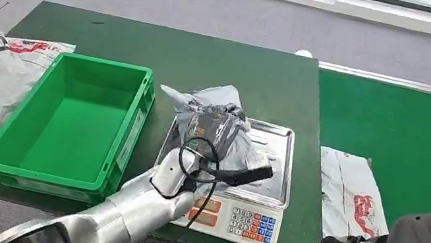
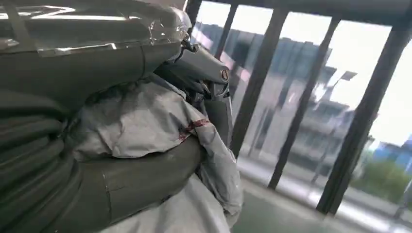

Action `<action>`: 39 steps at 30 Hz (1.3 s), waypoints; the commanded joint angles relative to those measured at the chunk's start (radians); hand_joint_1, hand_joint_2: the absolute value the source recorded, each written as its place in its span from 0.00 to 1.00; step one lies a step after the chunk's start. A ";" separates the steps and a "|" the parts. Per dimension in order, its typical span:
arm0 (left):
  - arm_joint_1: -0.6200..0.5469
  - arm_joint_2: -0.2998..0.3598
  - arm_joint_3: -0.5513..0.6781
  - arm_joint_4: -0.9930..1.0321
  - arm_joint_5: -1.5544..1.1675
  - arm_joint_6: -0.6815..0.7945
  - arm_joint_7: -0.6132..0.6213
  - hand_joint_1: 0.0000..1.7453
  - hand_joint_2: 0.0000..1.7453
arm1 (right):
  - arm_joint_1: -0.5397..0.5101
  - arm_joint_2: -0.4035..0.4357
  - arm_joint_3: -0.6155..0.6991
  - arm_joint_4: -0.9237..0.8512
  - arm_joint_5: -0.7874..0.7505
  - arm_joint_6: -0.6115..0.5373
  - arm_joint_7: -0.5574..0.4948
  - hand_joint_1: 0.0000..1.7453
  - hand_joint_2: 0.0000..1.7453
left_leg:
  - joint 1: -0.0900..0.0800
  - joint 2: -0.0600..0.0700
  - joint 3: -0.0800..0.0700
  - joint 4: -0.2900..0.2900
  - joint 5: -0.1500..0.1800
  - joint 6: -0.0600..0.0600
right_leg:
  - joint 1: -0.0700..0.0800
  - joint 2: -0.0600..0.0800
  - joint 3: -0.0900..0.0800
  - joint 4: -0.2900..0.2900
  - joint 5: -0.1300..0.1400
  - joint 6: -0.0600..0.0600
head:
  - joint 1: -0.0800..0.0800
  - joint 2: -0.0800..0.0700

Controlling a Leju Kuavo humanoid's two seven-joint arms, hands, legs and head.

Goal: Moved the parcel from conveyor to table for the left to box.

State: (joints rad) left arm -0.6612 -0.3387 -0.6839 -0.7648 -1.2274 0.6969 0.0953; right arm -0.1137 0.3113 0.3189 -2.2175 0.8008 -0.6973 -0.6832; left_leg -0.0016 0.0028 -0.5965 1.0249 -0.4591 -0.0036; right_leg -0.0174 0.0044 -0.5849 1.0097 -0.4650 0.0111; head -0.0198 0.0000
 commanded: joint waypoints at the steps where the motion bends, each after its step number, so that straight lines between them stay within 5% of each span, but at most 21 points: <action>1: 0.127 0.014 0.395 -0.382 -0.126 0.001 -0.035 1.00 1.00 | 0.090 0.038 0.020 -0.029 -0.006 -0.001 -0.015 0.00 1.00 | 0.001 0.003 0.000 -0.001 -0.001 -0.001 | 0.001 0.002 -0.001 -0.001 0.000 -0.001 | 0.000 0.000; 8: 0.137 0.010 0.419 -0.411 -0.142 0.001 -0.052 1.00 1.00 | 0.088 0.038 0.020 -0.027 -0.009 -0.001 -0.015 0.00 1.00 | 0.001 0.003 0.000 -0.001 -0.001 -0.001 | 0.001 0.002 -0.001 -0.001 0.000 -0.001 | 0.000 0.000; 15: 0.189 -0.010 0.906 -0.858 -0.032 0.001 -0.428 1.00 1.00 | 0.068 0.038 -0.015 0.037 -0.054 -0.001 -0.015 0.00 1.00 | 0.001 0.012 -0.001 0.000 -0.003 -0.002 | 0.002 0.011 -0.004 0.001 0.000 -0.002 | 0.000 0.000; 19: 0.188 -0.010 0.941 -0.894 -0.012 0.001 -0.441 1.00 1.00 | 0.089 0.038 -0.048 0.003 -0.051 -0.001 -0.015 0.00 1.00 | 0.002 0.007 0.001 -0.003 -0.001 -0.002 | 0.002 0.006 -0.001 -0.002 0.000 -0.002 | 0.000 0.000; 26: 0.189 -0.010 0.952 -0.887 0.013 0.001 -0.443 1.00 1.00 | 0.101 0.038 -0.056 -0.007 -0.039 -0.001 -0.015 0.00 1.00 | 0.003 0.001 0.001 -0.004 -0.001 -0.002 | 0.003 0.000 0.001 -0.003 -0.001 -0.003 | 0.000 0.000; 35: 0.111 -0.010 1.215 -0.685 0.095 0.001 -0.569 1.00 1.00 | 0.114 0.038 -0.054 -0.006 -0.022 -0.001 -0.015 0.00 1.00 | 0.002 0.000 0.001 -0.004 0.000 -0.002 | 0.002 -0.001 0.001 -0.002 -0.001 -0.003 | 0.000 0.000; 39: -0.022 -0.010 1.416 -0.475 -0.011 0.001 -0.604 1.00 1.00 | 0.120 0.038 -0.043 -0.034 -0.018 -0.001 -0.015 0.00 1.00 | 0.002 -0.003 0.002 -0.004 0.001 -0.003 | 0.002 -0.003 0.002 -0.003 -0.001 -0.003 | 0.000 0.000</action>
State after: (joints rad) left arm -0.4818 -0.3475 0.3758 -1.5562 -1.1496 0.6973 -0.4624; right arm -0.0903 0.3113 0.2731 -2.2190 0.7786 -0.6996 -0.6981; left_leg -0.0004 0.0041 -0.5985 1.0244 -0.4595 -0.0046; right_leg -0.0163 0.0050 -0.5877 1.0099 -0.4658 0.0098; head -0.0202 0.0000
